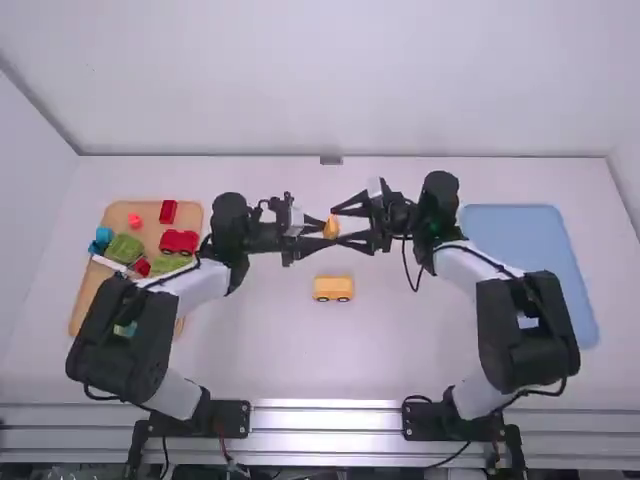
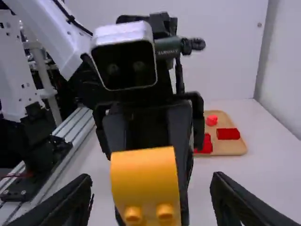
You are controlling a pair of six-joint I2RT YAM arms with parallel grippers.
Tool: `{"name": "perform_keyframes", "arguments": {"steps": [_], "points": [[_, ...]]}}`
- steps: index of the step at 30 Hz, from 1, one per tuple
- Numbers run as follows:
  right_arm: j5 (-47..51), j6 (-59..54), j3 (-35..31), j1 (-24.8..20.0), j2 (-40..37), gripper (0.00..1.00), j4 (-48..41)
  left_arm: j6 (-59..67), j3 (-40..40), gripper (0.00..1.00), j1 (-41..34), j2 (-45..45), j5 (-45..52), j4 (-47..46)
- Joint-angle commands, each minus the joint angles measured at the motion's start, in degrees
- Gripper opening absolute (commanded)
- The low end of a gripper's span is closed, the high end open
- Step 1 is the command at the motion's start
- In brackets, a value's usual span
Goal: Assemble lego blocks to make yellow taxi
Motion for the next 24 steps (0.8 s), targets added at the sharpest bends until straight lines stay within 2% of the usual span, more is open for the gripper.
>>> {"name": "perform_keyframes", "arguments": {"steps": [1,5,10,14,17,18,19,20,24], "points": [[-1.42,0.24,2.4,1.05,1.22,0.6,0.15,-1.79,-0.57,0.04,-0.15,-1.29,0.44,0.52],[-1.42,-0.04,2.27,1.14,1.22,0.59,0.02,-1.77,-0.55,0.05,-0.15,-1.29,0.24,0.55],[-1.14,-3.65,2.27,1.11,1.2,0.47,-3.45,-2.03,-0.55,0.06,-0.11,-1.29,0.44,1.73],[-1.22,-4.22,2.29,1.11,1.2,0.35,-4.17,-2.03,-0.55,0.12,-0.15,-1.29,0.46,2.25],[-0.7,-4.26,2.29,1.11,1.2,0.31,-4.13,-2.03,-0.55,0.25,-0.15,-1.29,0.74,2.25],[0.2,-4.22,2.29,1.14,1.2,0.31,-4.15,-2.01,-0.55,0.43,-0.15,-1.29,0.87,2.27],[0.59,-4.24,2.29,1.11,1.2,0.28,-4.17,-2.03,-0.55,0.52,-0.15,-1.29,0.87,2.25],[1.97,-4.13,2.29,1.07,1.2,0.24,-4.11,-2.03,-0.55,0.99,-0.15,-1.29,0.85,2.23],[8.07,-0.59,2.29,-0.9,0.7,0.16,-4.15,-2.01,-0.55,0.99,-0.11,-1.29,0.59,1.27]]}}
